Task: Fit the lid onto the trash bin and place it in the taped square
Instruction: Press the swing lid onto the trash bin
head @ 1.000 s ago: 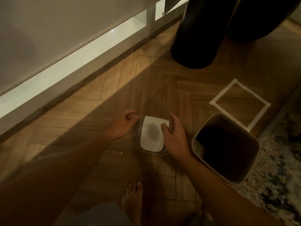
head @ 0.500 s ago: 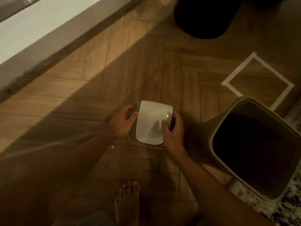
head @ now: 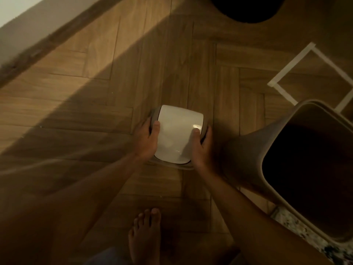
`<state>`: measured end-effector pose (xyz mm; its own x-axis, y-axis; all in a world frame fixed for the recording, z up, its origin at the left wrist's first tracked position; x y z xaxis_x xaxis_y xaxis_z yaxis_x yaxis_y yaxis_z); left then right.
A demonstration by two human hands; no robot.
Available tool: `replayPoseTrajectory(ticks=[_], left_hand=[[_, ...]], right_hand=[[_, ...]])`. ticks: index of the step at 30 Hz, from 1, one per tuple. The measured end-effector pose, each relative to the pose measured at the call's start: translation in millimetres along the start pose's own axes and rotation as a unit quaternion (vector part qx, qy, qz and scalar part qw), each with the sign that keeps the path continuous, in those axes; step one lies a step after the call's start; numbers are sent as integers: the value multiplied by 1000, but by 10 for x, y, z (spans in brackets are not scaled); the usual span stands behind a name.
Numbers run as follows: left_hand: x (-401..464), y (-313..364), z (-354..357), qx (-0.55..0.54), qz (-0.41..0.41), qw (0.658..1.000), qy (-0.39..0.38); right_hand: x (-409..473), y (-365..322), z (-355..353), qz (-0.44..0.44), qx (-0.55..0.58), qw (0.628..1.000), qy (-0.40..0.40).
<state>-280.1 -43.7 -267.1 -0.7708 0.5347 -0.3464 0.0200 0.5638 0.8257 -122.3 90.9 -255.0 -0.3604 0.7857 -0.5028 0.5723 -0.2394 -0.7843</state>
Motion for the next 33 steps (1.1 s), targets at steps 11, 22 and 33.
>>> replayPoseTrajectory(ticks=[11,22,33], left_hand=[[-273,477,-746,11,-7,999,52],[-819,1737,-1512,-11,68,994,84],[-1188,3100,-865,-30,165,986,-7]], right_hand=[[-497,-819,114,-62,-8,994,-88],[-1257,-1974,-467,-167,-21,984,-64],[-1523,-2288,-2035,-163,61,985,-9]])
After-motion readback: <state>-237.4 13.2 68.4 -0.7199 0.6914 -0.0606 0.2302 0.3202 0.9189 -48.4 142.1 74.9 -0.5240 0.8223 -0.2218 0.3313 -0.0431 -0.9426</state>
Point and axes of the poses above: each hand's wrist, its own x-axis towards the middle knuckle, its own z-axis out of the palm, y = z × x, the point moved 6 cm from there along x, towards the middle knuckle, and after that the axes turned 3 degrees about z, right-handed, at the moved point
